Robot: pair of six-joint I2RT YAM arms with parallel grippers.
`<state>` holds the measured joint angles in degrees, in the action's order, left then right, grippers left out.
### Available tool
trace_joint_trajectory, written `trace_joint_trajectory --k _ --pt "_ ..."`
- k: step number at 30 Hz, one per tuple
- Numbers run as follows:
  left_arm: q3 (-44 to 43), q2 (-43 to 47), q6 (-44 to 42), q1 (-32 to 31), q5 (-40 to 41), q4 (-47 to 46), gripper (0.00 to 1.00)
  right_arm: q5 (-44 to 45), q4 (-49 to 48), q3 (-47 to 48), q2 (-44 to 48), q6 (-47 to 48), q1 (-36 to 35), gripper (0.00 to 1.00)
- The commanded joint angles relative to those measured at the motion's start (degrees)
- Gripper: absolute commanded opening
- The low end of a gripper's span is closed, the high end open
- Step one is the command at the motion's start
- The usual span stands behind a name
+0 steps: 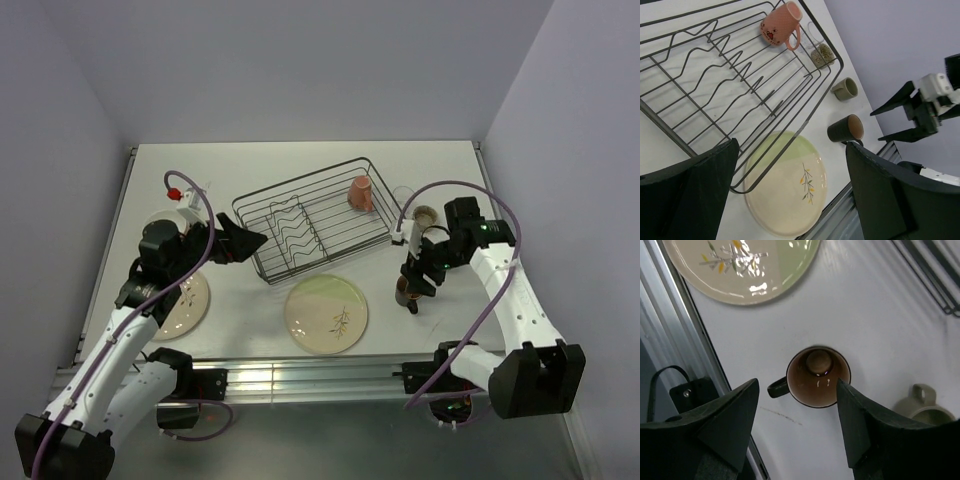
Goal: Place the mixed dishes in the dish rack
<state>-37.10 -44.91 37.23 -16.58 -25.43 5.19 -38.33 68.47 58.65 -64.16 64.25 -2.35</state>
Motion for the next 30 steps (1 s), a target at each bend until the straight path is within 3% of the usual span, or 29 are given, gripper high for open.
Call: trace_joint_trajectory --k 1,5,9,16,26,30 --pt "-0.3 -0.6 0.7 0.2 -3.0 -3.9 0.95 4.9 -7.0 -4.1 1.1 -3.1 0.0 0.69" --pt "0.5 0.8 1.4 0.2 -3.0 -3.7 0.94 10.2 -17.4 -7.0 -1.2 -11.0 0.1 0.63" --pt "1.2 2.7 1.9 0.2 -3.2 -3.9 0.94 12.4 -21.9 -7.1 -2.3 -16.1 0.0 0.61" --pt "1.6 4.7 2.6 0.2 -4.1 -2.8 0.93 15.0 -23.6 -8.7 -6.8 -13.5 -0.2 0.57" --pt "1.6 6.5 2.5 0.2 -4.6 -0.3 0.94 13.8 -23.9 -12.8 -6.5 -13.2 -1.9 0.53" --pt "2.7 5.5 4.2 0.2 -5.4 -4.2 0.94 15.7 -27.9 -14.9 -7.7 -15.2 -2.1 0.44"
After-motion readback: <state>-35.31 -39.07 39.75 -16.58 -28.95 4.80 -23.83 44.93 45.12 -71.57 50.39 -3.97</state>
